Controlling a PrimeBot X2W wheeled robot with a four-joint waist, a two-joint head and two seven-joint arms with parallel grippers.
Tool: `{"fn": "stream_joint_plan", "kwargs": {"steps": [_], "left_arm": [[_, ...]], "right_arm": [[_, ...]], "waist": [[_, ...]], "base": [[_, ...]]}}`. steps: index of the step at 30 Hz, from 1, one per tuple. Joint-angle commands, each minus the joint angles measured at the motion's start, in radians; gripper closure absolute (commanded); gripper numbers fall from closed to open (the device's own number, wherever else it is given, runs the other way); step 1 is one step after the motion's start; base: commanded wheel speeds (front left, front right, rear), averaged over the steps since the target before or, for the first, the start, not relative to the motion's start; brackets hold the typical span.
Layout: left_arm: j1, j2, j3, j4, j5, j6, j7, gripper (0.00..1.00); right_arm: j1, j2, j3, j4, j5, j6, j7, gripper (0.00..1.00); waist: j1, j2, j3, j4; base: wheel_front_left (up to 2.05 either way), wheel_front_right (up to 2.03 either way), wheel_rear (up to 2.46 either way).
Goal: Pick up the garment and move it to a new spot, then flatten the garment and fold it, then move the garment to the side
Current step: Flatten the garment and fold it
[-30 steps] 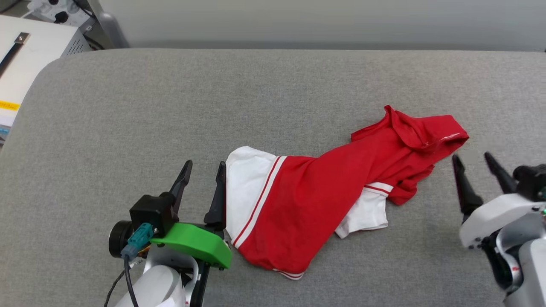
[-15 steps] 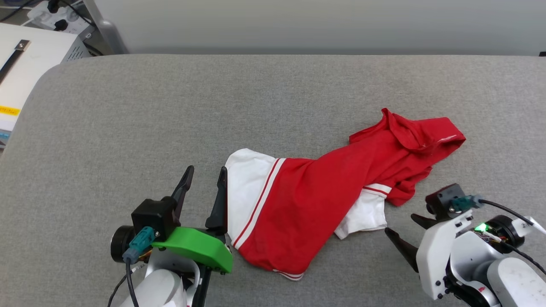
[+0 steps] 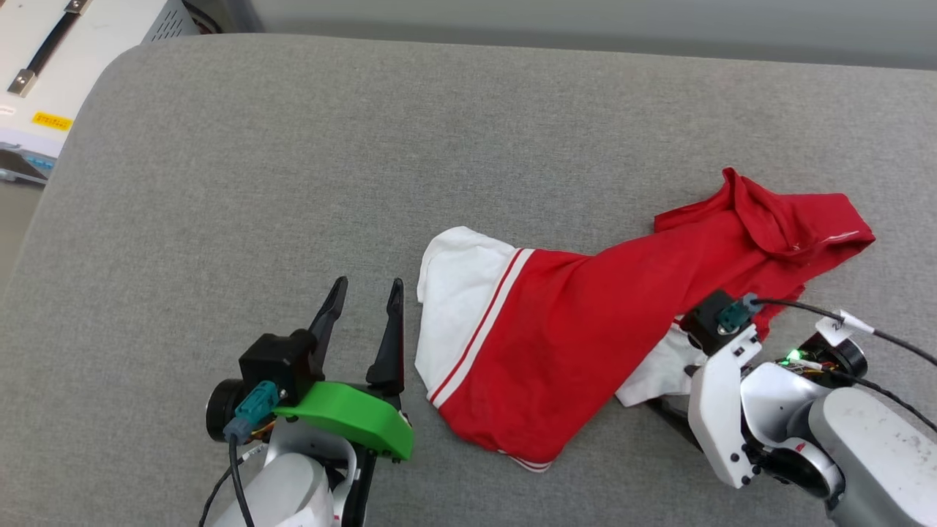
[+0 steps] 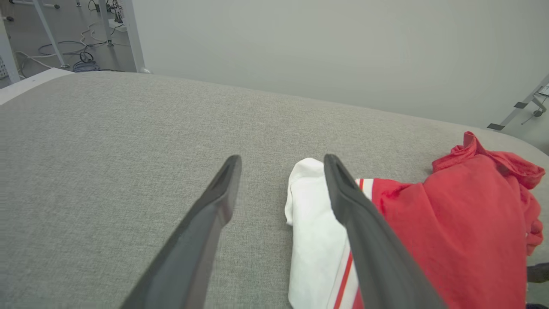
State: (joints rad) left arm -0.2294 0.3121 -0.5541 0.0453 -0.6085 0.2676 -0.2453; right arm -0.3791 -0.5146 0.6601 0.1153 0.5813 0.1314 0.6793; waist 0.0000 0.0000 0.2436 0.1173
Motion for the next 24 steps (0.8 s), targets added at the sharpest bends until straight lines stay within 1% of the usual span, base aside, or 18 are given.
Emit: {"fn": "stream_joint_plan", "kwargs": {"steps": [1, 2, 3, 4, 5, 9, 11, 14, 16, 20, 24], "left_arm": [[-0.014, -0.006, 0.002, 0.005, -0.004, -0.005, -0.006, 0.00], [-0.014, -0.007, 0.003, 0.009, -0.005, -0.007, -0.007, 0.00], [-0.014, -0.008, 0.003, 0.011, -0.006, -0.008, -0.007, 0.00], [-0.014, -0.008, 0.004, 0.014, -0.006, -0.009, -0.007, 0.00], [-0.015, -0.008, 0.005, 0.016, -0.006, -0.010, -0.008, 0.00], [-0.015, -0.007, 0.009, 0.026, -0.007, -0.011, -0.009, 0.00], [-0.011, -0.003, 0.008, 0.033, -0.008, -0.011, -0.007, 0.00], [-0.007, -0.001, 0.003, 0.038, -0.012, -0.014, -0.002, 0.00], [-0.005, 0.000, 0.001, 0.037, -0.015, -0.016, 0.001, 0.00], [0.008, 0.010, -0.002, 0.034, -0.017, -0.011, 0.012, 0.00], [0.023, 0.020, 0.000, 0.023, -0.018, 0.000, 0.017, 0.00]], "right_arm": [[-0.001, -0.009, 0.015, 0.035, 0.025, -0.001, 0.042, 0.00], [-0.001, -0.014, 0.019, 0.053, 0.038, -0.001, 0.068, 0.00], [0.001, -0.015, 0.019, 0.063, 0.053, -0.001, 0.086, 0.43], [0.002, -0.015, 0.020, 0.069, 0.067, -0.001, 0.100, 0.76], [0.001, -0.017, 0.020, 0.071, 0.071, -0.001, 0.105, 1.00], [-0.014, -0.019, 0.003, 0.050, 0.081, -0.001, 0.081, 1.00], [-0.027, -0.023, -0.043, 0.012, 0.074, -0.001, 0.037, 1.00], [-0.021, -0.034, -0.110, -0.035, 0.060, -0.001, 0.003, 1.00], [0.002, -0.044, -0.167, -0.071, 0.053, -0.001, -0.006, 1.00], [0.069, -0.063, -0.301, -0.145, 0.029, -0.001, 0.015, 1.00], [0.151, -0.047, -0.468, -0.209, -0.002, -0.001, 0.053, 1.00]], "waist": [[0.0000, 0.0000, 0.016, 0.015], [0.0000, 0.0000, 0.017, 0.015], [0.0000, 0.0000, 0.018, 0.015], [0.0000, 0.0000, 0.019, 0.015], [0.0000, 0.0000, 0.019, 0.013], [0.0000, 0.0000, 0.006, -0.005], [0.0000, 0.0000, -0.015, -0.022], [0.0000, 0.0000, -0.041, -0.031], [0.0000, 0.0000, -0.061, -0.037], [0.0000, 0.0000, -0.089, -0.058], [0.0000, 0.0000, -0.103, -0.079]], "base": [[0.00, 0.00, 0.00], [0.00, 0.00, 0.00], [0.00, 0.00, 0.00], [0.00, 0.00, 0.00], [0.00, 0.00, 0.00], [0.00, 0.00, 0.00], [0.00, 0.00, 0.00], [0.00, 0.00, 0.00], [0.00, 0.00, 0.00], [0.00, 0.00, 0.00], [0.00, 0.00, 0.00]]}}
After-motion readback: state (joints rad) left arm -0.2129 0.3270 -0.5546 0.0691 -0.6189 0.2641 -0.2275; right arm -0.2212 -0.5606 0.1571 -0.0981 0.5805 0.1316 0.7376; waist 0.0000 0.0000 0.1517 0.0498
